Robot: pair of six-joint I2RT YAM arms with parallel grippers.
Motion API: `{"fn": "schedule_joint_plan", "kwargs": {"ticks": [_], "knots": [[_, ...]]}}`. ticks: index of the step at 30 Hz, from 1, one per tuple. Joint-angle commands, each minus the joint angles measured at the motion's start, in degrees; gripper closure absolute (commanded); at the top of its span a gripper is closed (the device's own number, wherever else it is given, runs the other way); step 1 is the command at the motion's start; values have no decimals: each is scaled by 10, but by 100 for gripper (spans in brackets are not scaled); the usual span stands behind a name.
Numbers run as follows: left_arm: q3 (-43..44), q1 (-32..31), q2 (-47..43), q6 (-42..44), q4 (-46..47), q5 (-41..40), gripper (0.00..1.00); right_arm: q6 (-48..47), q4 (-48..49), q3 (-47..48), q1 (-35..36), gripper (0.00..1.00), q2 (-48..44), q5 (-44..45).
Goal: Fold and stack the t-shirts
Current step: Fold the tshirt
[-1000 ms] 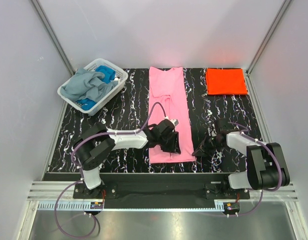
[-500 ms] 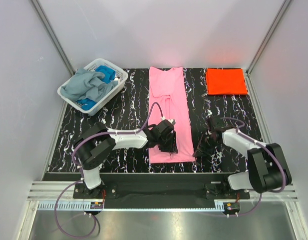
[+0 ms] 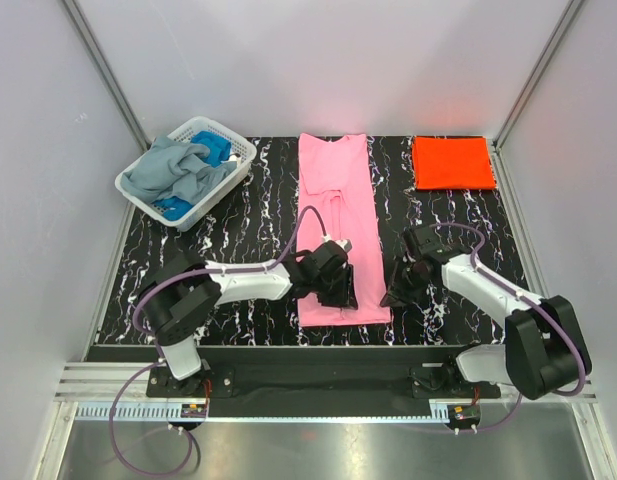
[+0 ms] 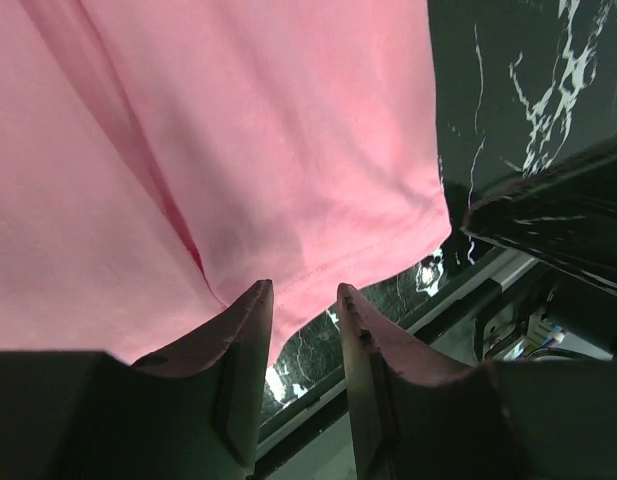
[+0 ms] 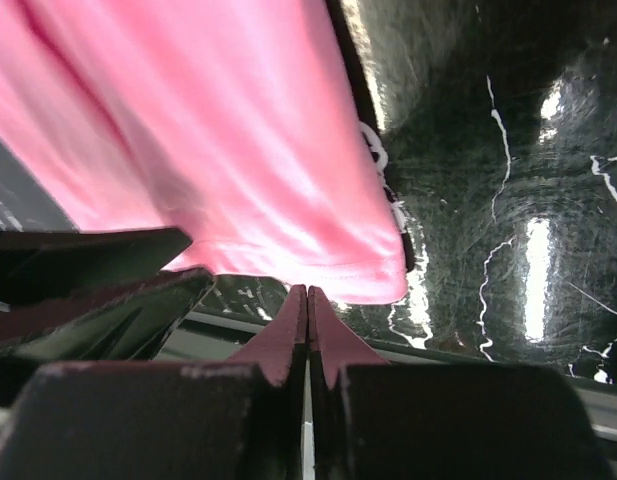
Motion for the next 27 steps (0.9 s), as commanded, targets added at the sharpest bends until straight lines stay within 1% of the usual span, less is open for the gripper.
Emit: {"fn": "schedule_joint_plan", "kwargs": {"ticks": [1,6,9,15,18,19,20,23,26,27], "knots": [[8,-18,-7,10,1,-4,62,20,20,-18,12,100,18,5],[-21,-27,-5,-12,11,-10,65,15,20,-37,18,100,48,32],[-32,-35,-11,-16,-6,-23,69,23,17,-50,21,100,47,49],[-28,-35,-17,-16,-23,-18,69,26,2,-42,24,100,40,60],[-29,-35,-42,-20,-25,-9,67,26,-24,-16,30,100,24,68],[-29,-35,-62,-20,-26,-4,63,26,-30,-9,31,100,16,69],[-27,-35,-74,-20,-29,6,62,26,-37,-2,35,100,4,69],[-14,-29,-117,-11,-65,13,59,30,-57,31,44,100,-8,67],[-26,-10,-162,-5,-85,7,59,45,-36,56,60,100,-5,45],[-35,-2,-174,-5,-90,4,59,56,-15,66,77,100,0,32]]}}
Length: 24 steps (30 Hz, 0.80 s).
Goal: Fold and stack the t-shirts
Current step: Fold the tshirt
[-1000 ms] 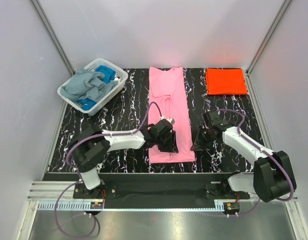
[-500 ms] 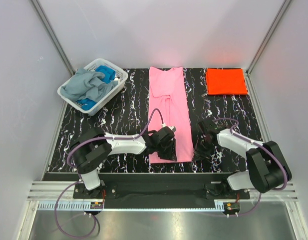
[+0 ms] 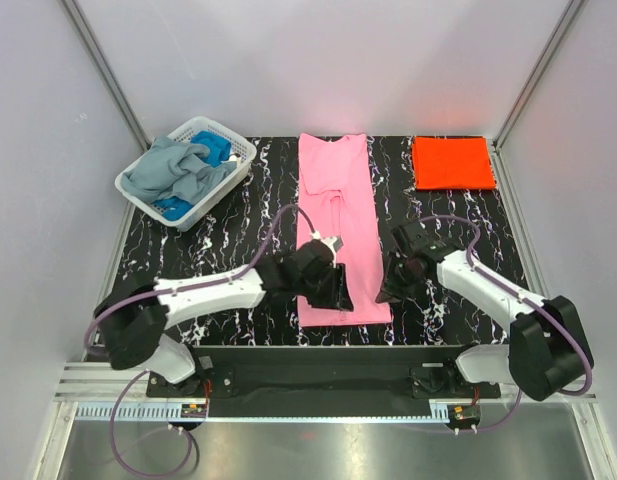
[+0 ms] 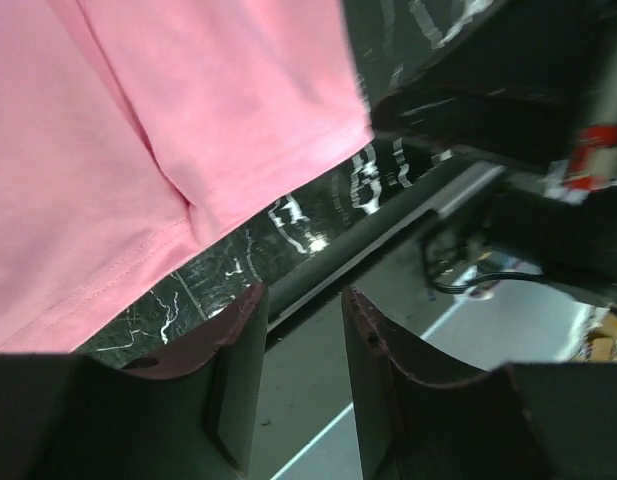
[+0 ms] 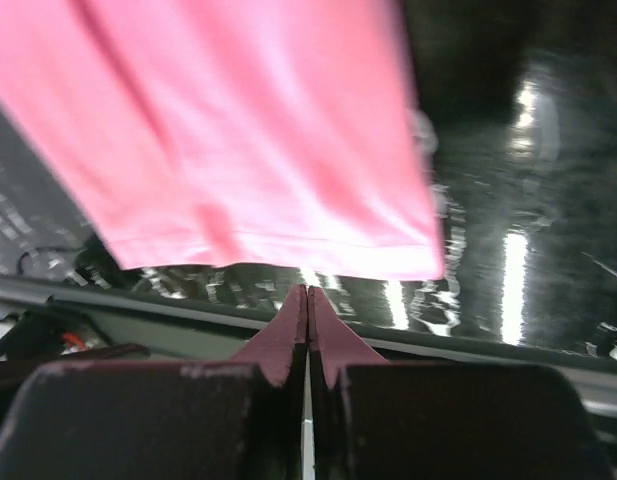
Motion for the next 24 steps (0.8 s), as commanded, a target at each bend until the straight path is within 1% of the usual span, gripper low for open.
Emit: {"fn": "schedule_joint_plan", "kwargs": {"ticks": [1,3,6,8,9,13,15,17,19,21,24], "knots": [[-30,39,-67,9,-23,-3,59,30,36,41,37,100,1,-21],[-55,53,-98,10,-37,-22,60,36,73,59,67,100,27,-33],[-123,72,-132,8,-25,-20,63,47,119,82,96,100,77,-50],[-145,75,-141,-1,-16,-21,65,52,143,86,116,100,119,-66],[-166,75,-145,-2,-12,-22,68,52,166,89,123,100,133,-79],[-210,80,-141,-12,10,-23,73,50,197,90,150,100,196,-87],[-220,80,-132,-12,-12,-51,75,47,206,79,157,100,207,-67],[-226,78,-131,-19,-59,-92,78,50,230,62,177,100,210,-51],[-242,78,-149,-24,-73,-113,79,58,247,41,184,100,216,-67],[-251,79,-177,-26,-81,-119,79,59,253,40,187,100,220,-67],[-226,79,-213,-21,-102,-126,79,57,246,54,187,100,207,-63]]}}
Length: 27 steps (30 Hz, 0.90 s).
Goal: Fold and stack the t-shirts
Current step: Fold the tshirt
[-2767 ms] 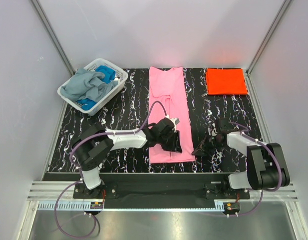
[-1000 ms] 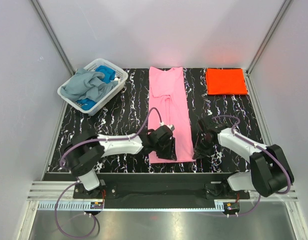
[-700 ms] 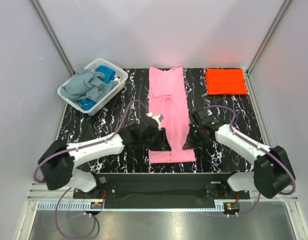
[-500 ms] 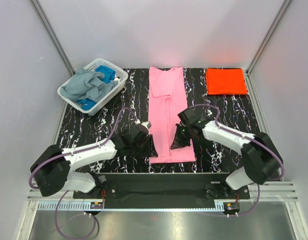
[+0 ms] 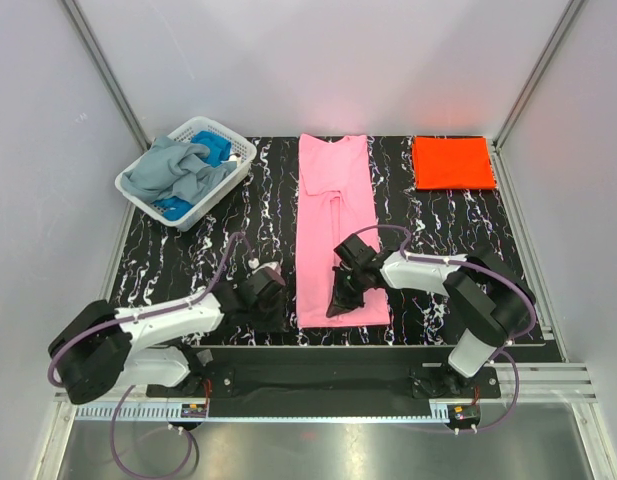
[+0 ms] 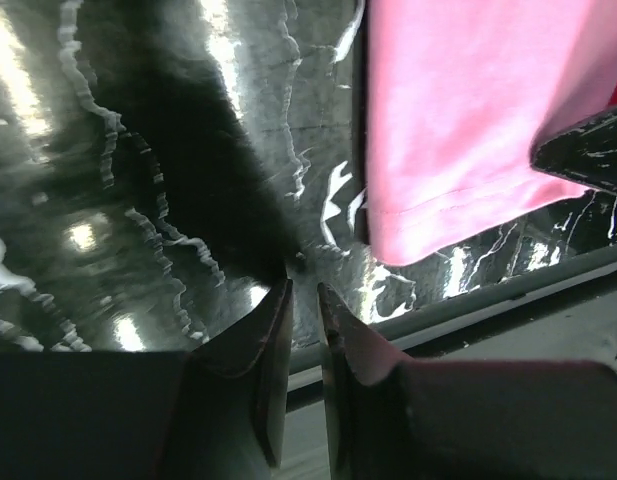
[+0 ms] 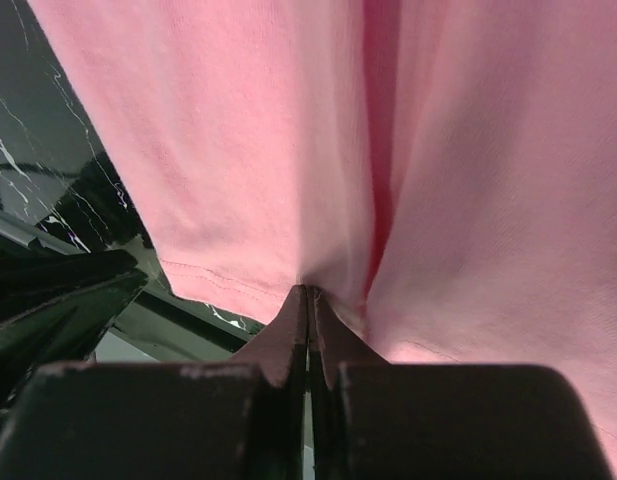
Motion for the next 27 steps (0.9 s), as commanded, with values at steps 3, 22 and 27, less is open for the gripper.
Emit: {"fn": "schedule_joint_plan", "kwargs": {"ticks": [3,22,27], "knots": [[15,2,-77,9,42,0,77,5,-4,28,5,100,-16,19],[-13,7,63,-17,136,14,100,21,20,-11,6,100,-26,22],[-14,7,46,-13,115,9,100,22,23,-7,8,100,-21,16]]}}
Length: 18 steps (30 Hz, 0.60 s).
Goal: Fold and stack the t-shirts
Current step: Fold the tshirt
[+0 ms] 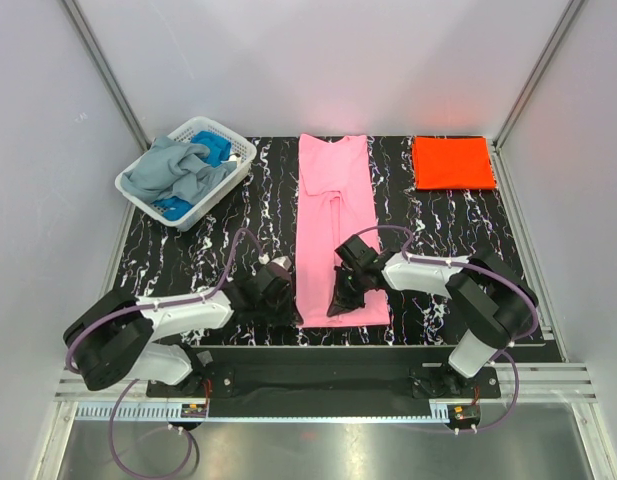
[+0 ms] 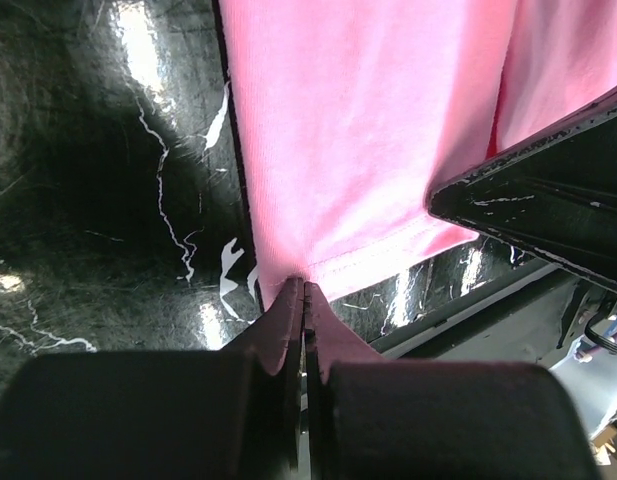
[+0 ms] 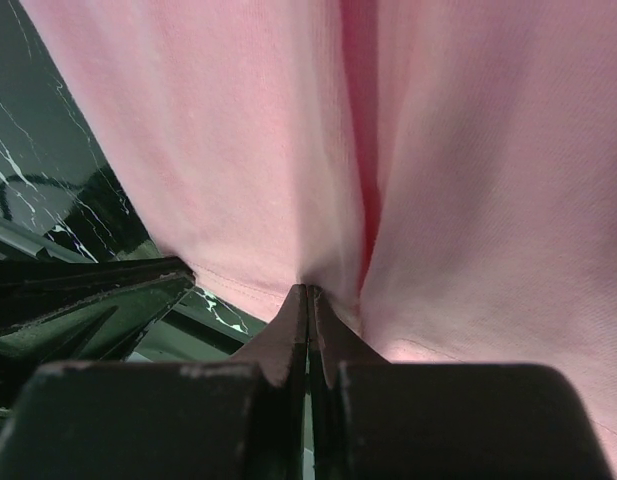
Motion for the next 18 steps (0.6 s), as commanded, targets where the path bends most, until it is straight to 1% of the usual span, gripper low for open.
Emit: {"fn": "schedule_joint_plan", "kwargs": {"ticks": [1,5,7,8,9,13,18], "knots": [[0,2,-13,11,-44,-31,99,5,8,5,6,100,-14,5],[46,2,-38,20,-80,-27,91,-1,-15,35,8,100,-30,1],[62,2,-48,27,-90,-20,80,-4,-57,55,8,100,-34,4],[78,2,-54,30,-94,-19,75,-19,-77,85,8,100,-32,11],[84,2,-54,34,-99,-18,73,-23,-93,96,7,100,-35,16],[91,2,-40,40,-88,-7,73,-32,-128,109,7,100,-53,41],[47,2,-4,26,-42,11,74,-38,-146,78,8,100,-62,65]]}}
